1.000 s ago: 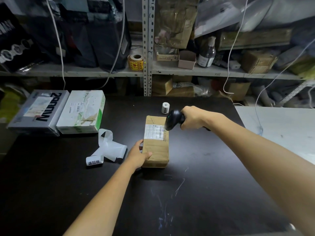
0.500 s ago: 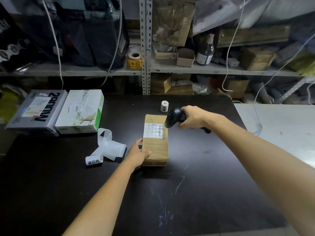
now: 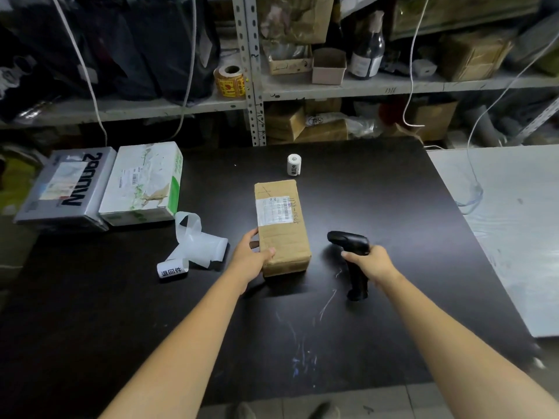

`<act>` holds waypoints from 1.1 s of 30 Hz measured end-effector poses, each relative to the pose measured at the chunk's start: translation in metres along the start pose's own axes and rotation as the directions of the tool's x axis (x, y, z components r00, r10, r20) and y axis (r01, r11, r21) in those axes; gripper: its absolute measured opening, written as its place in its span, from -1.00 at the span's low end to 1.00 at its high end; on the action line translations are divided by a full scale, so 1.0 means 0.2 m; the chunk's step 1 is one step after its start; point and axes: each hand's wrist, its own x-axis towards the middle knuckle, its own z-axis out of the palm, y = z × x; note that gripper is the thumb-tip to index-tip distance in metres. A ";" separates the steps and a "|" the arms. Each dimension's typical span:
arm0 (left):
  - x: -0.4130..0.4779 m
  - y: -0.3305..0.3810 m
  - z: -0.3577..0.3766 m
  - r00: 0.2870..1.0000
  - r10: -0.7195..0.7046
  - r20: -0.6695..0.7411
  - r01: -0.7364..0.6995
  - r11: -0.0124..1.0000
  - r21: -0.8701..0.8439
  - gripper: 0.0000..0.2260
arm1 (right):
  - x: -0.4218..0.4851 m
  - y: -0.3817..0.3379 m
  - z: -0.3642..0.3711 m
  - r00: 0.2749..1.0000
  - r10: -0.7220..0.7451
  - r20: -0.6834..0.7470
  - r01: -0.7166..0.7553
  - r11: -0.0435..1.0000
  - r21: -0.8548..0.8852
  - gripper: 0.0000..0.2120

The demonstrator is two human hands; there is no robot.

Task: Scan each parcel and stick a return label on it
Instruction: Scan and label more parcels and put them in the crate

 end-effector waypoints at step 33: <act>-0.09 -0.22 -1.11 0.941 -0.012 -0.339 0.150 0.911 0.383 -0.68 | -0.35 -0.81 1.30 0.795 -0.380 0.472 0.588 0.672 -0.450 -0.67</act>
